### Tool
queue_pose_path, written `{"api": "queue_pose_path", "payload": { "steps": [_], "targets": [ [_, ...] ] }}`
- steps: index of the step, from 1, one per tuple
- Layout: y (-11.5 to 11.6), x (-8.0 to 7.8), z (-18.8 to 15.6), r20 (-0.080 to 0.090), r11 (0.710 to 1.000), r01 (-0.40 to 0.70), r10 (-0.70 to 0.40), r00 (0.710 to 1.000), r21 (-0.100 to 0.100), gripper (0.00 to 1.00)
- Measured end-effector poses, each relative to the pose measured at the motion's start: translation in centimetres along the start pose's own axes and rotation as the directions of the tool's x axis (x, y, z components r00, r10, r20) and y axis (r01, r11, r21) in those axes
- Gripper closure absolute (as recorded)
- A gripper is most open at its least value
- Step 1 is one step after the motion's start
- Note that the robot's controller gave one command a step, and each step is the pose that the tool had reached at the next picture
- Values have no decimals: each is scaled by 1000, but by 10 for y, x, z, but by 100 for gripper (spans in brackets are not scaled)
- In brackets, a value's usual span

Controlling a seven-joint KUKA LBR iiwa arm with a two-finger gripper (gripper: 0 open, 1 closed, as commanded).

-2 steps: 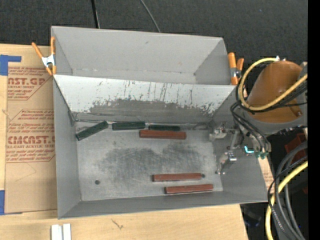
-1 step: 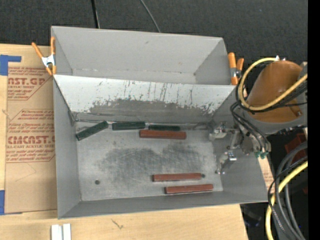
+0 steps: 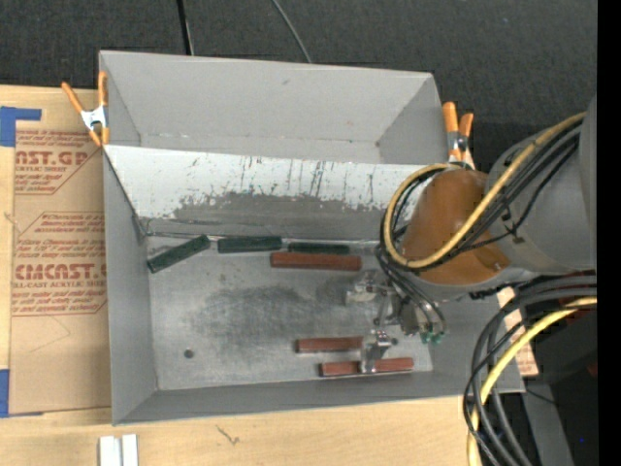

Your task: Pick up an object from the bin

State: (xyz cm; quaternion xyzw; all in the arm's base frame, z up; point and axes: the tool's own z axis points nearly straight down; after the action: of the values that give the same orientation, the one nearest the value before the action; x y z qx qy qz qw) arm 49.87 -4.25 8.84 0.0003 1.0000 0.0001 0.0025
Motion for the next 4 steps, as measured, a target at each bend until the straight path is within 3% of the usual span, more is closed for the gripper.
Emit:
{"api": "queue_pose_path", "payload": {
  "steps": [1,2,3,4],
  "targets": [
    [19,-1,-4,3,986,166,-166,986,1,0],
    [-1,1,-11,-5,999,53,-54,999,-1,0],
    [-11,-10,5,-5,946,324,-324,946,-6,0],
    [-26,-20,11,12,981,195,-195,981,0,100]
  ]
}}
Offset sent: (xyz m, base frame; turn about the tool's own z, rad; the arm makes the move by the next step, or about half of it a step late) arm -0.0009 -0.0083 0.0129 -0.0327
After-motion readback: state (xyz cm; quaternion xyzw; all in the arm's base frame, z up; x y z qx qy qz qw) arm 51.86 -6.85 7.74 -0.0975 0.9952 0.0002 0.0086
